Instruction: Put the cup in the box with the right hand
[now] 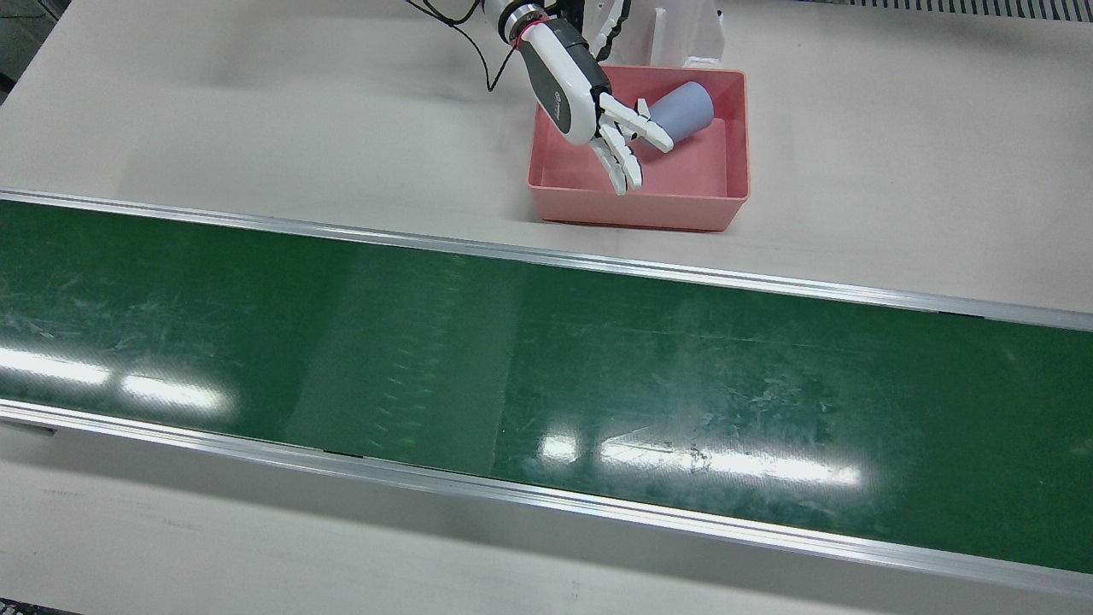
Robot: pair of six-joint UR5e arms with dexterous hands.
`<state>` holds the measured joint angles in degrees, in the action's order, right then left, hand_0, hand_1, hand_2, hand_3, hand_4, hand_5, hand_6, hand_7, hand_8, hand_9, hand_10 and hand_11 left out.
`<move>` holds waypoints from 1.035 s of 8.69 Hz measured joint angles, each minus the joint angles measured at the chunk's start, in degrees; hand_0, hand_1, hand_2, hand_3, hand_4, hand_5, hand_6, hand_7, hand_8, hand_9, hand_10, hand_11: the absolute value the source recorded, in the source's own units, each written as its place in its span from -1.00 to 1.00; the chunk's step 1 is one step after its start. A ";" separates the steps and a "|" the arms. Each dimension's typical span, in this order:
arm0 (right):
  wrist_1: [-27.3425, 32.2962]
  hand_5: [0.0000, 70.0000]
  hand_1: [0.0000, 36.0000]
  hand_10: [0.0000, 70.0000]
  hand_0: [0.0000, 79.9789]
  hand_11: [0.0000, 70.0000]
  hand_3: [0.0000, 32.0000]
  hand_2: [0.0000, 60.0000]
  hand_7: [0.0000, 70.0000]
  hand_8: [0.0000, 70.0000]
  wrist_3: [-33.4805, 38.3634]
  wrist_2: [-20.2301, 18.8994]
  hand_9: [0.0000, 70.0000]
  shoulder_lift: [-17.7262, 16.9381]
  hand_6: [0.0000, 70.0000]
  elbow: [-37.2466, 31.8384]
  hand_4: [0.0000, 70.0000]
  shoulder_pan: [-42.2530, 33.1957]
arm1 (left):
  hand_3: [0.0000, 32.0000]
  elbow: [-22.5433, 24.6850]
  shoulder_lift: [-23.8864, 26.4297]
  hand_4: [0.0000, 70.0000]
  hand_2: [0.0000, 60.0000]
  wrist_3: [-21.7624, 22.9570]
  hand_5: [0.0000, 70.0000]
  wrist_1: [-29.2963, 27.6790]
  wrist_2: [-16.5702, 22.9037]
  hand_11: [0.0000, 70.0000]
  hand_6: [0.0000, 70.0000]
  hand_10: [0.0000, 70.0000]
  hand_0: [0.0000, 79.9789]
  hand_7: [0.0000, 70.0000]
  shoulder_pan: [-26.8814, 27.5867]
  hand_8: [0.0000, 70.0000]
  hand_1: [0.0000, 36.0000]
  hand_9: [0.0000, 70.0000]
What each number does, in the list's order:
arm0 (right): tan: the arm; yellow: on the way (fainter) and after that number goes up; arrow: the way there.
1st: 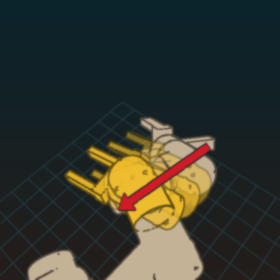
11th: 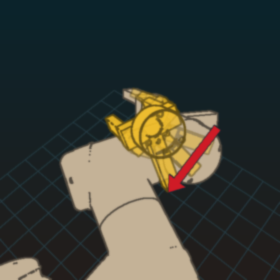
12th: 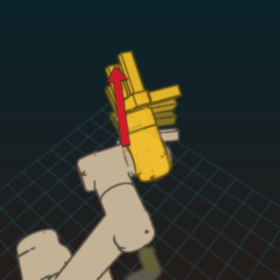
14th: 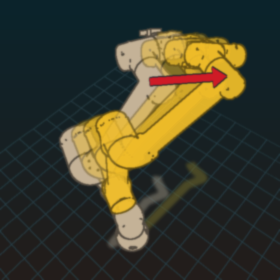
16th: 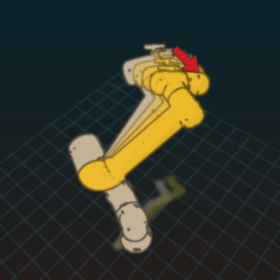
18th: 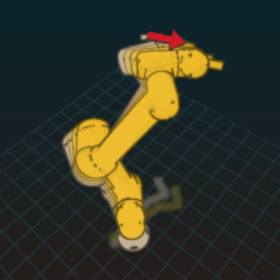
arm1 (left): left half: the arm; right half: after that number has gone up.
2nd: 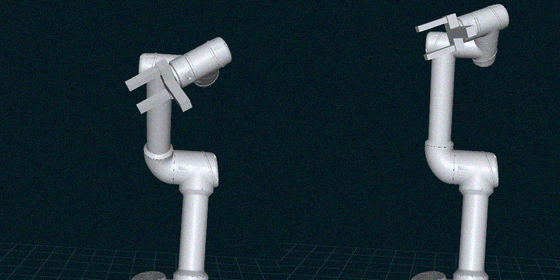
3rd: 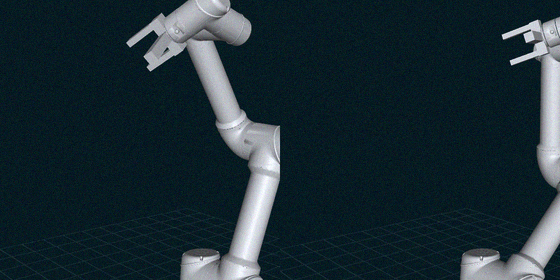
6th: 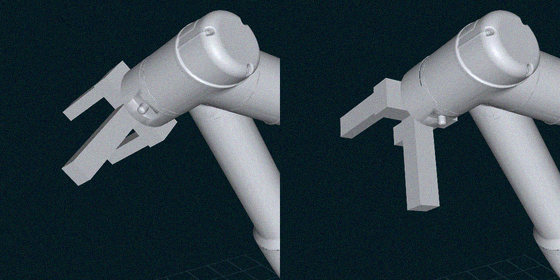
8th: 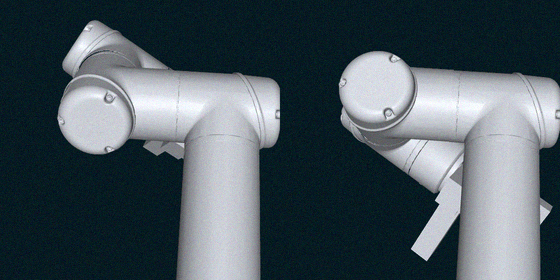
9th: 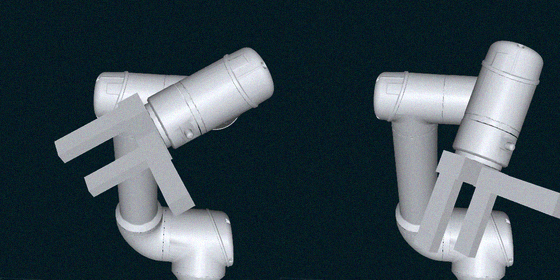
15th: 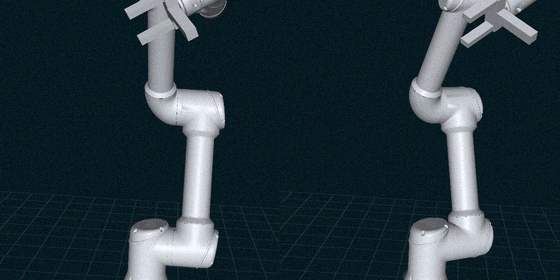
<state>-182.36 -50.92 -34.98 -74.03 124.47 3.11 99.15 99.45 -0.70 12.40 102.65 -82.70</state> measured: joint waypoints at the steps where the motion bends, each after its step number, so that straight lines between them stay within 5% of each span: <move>1: -0.19 -1.00 -1.00 -1.00 -1.00 -1.00 -1.00 -0.88 -0.84 -0.99 -0.08 -0.08 -0.90 -1.19 -0.98 2.31 -0.67 -1.83 | -1.00 0.00 -0.02 -1.00 -1.00 0.00 -1.00 0.00 0.00 -1.00 -1.00 -1.00 -1.00 -1.00 0.00 -1.00 -1.00 -1.00; 5: -9.50 -1.00 -1.00 -1.00 -1.00 -1.00 -1.00 -0.79 -0.66 -0.97 2.62 -2.32 -0.83 -8.57 -0.93 14.72 -0.71 -17.08 | -1.00 -0.01 -0.05 -1.00 -1.00 0.00 -1.00 0.00 0.00 -1.00 -1.00 -1.00 -1.00 -1.00 0.00 -1.00 -1.00 -1.00; 9: -21.29 -1.00 -1.00 -1.00 -1.00 -1.00 -1.00 -0.72 -0.53 -0.92 24.75 -16.05 -0.74 -9.54 -0.89 5.04 -0.86 -39.57 | -1.00 -0.01 -0.03 -1.00 -1.00 0.00 -1.00 0.00 0.00 -1.00 -1.00 -1.00 -1.00 -1.00 -0.02 -1.00 -1.00 -1.00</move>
<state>-203.65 -26.17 -51.03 -83.57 129.51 -36.46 99.14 99.42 -0.70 12.39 102.66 -82.72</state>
